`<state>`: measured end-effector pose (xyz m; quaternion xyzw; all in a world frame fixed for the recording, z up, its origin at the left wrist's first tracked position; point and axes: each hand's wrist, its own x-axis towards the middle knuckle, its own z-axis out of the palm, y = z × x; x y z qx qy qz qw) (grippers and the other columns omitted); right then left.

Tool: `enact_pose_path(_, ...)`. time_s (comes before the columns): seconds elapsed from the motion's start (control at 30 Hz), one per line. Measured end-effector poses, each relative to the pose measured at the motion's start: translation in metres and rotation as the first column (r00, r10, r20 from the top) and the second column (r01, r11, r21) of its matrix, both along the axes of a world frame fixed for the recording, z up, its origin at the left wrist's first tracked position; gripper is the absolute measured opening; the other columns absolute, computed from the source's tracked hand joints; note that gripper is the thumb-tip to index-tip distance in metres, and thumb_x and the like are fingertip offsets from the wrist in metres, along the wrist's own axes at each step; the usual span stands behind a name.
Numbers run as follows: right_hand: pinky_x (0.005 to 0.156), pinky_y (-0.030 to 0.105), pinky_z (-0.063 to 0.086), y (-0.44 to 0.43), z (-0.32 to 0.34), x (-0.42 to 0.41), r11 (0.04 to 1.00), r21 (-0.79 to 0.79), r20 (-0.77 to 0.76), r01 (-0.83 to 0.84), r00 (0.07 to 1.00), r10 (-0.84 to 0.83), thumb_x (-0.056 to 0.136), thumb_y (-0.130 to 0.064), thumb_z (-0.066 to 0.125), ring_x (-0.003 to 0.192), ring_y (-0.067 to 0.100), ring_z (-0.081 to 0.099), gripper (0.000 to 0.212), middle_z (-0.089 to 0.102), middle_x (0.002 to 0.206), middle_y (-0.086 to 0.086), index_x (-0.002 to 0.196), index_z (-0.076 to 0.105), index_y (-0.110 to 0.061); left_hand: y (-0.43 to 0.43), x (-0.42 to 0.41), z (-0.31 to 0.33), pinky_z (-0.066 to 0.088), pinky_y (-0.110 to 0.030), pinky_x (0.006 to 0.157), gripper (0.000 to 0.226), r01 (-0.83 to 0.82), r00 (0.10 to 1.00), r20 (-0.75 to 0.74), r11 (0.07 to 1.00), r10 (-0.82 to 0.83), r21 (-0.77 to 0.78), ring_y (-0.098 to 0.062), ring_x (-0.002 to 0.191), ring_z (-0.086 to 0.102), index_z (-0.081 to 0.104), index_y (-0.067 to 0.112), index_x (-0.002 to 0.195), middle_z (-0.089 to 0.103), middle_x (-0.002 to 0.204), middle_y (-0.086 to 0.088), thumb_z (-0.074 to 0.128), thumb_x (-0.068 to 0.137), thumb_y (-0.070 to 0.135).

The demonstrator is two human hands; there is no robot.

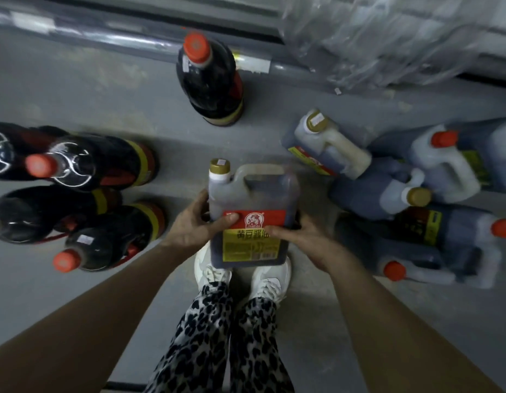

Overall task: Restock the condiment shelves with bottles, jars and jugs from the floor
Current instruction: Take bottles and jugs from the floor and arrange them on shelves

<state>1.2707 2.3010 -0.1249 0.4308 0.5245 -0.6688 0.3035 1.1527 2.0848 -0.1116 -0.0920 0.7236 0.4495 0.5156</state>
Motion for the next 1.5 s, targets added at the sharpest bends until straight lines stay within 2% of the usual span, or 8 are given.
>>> enact_pose_path(0.1, 0.073, 0.011, 0.053, -0.004, 0.046, 0.001, 0.998, -0.029, 0.004, 0.063, 0.998, -0.063, 0.072, -0.027, 0.084, 0.095, -0.003, 0.07, 0.057, 0.071, 0.113, -0.009, 0.123, 0.06, -0.022, 0.003, -0.005, 0.042, 0.049, -0.008, 0.064, 0.06, -0.038, 0.999, 0.021, 0.999, 0.038, 0.033, 0.01, 0.092, 0.064, 0.05, 0.058, 0.122, 0.065, 0.109, 0.025, 0.076, 0.068, 0.056)
enact_pose_path(0.23, 0.073, 0.012, 0.053, -0.002, 0.107, -0.001, 0.995, -0.006, -0.009, 0.104, 0.995, -0.104, 0.083, -0.023, 0.078, 0.096, -0.001, 0.07, 0.05, 0.07, 0.12, 0.0, 0.128, 0.06, -0.016, 0.012, -0.01, 0.096, 0.05, -0.011, 0.073, 0.068, -0.021, 1.0, 0.007, 0.997, 0.021, 0.069, 0.005, 0.1, 0.063, 0.046, 0.048, 0.137, 0.066, 0.116, 0.018, 0.071, 0.075, 0.055)
enact_pose_path(0.4, 0.079, 0.016, 0.053, 0.008, 0.208, -0.016, 0.989, 0.08, -0.099, 0.125, 0.988, -0.117, 0.075, -0.042, 0.077, 0.103, 0.005, 0.07, 0.053, 0.073, 0.116, -0.008, 0.123, 0.063, -0.025, 0.024, -0.026, 0.19, 0.051, -0.035, 0.098, 0.068, -0.014, 0.997, -0.068, 0.995, 0.02, 0.097, -0.007, 0.109, 0.065, 0.047, 0.046, 0.138, 0.068, 0.12, 0.011, 0.07, 0.077, 0.062)
enact_pose_path(0.7, 0.094, 0.04, 0.053, 0.022, 0.376, -0.036, 0.966, 0.109, -0.21, 0.233, 0.955, -0.207, 0.059, -0.06, 0.086, 0.105, 0.016, 0.072, 0.07, 0.075, 0.113, -0.007, 0.12, 0.064, -0.033, 0.049, -0.051, 0.363, 0.051, -0.042, 0.101, 0.066, -0.041, 0.983, -0.163, 0.966, 0.084, 0.255, -0.015, 0.11, 0.067, 0.046, 0.038, 0.142, 0.07, 0.121, 0.002, 0.073, 0.084, 0.05)
enact_pose_path(0.83, 0.076, 0.026, 0.058, 0.025, 0.454, -0.04, 0.95, 0.179, -0.296, 0.257, 0.934, -0.197, 0.06, -0.062, 0.084, 0.097, 0.01, 0.073, 0.069, 0.076, 0.107, -0.01, 0.118, 0.066, -0.029, 0.044, -0.054, 0.432, 0.057, -0.038, 0.093, 0.082, 0.036, 0.983, -0.179, 0.944, 0.025, 0.327, -0.018, 0.107, 0.07, 0.044, 0.032, 0.144, 0.072, 0.117, 0.002, 0.083, 0.073, 0.047)
enact_pose_path(0.97, 0.074, 0.023, 0.057, 0.026, 0.526, -0.046, 0.946, 0.181, -0.402, 0.27, 0.898, -0.18, 0.072, -0.046, 0.08, 0.097, 0.012, 0.074, 0.055, 0.077, 0.107, -0.005, 0.119, 0.064, -0.023, 0.045, -0.063, 0.495, 0.054, -0.046, 0.097, 0.089, 0.077, 0.959, -0.282, 0.936, 0.024, 0.343, -0.019, 0.107, 0.069, 0.047, 0.029, 0.14, 0.072, 0.117, 0.002, 0.084, 0.063, 0.056)
enact_pose_path(1.3, 0.083, 0.037, 0.058, 0.028, 0.65, -0.057, 0.944, 0.177, -0.579, 0.279, 0.805, -0.129, 0.071, -0.047, 0.08, 0.102, 0.024, 0.073, 0.06, 0.075, 0.113, 0.003, 0.123, 0.064, -0.022, 0.054, -0.076, 0.63, 0.056, -0.044, 0.094, 0.08, 0.164, 0.862, -0.502, 0.902, 0.066, 0.399, -0.016, 0.104, 0.07, 0.049, 0.038, 0.137, 0.072, 0.115, 0.005, 0.081, 0.067, 0.056)
enact_pose_path(1.5, 0.067, 0.018, 0.056, 0.044, 0.708, -0.063, 0.931, 0.284, -0.673, 0.23, 0.74, 0.022, 0.07, -0.021, 0.085, 0.088, 0.01, 0.075, 0.054, 0.077, 0.097, -0.015, 0.119, 0.062, -0.019, 0.063, -0.084, 0.689, 0.057, -0.039, 0.092, 0.078, 0.248, 0.765, -0.641, 0.892, 0.06, 0.379, -0.008, 0.103, 0.069, 0.048, 0.044, 0.136, 0.072, 0.114, 0.015, 0.079, 0.067, 0.065)
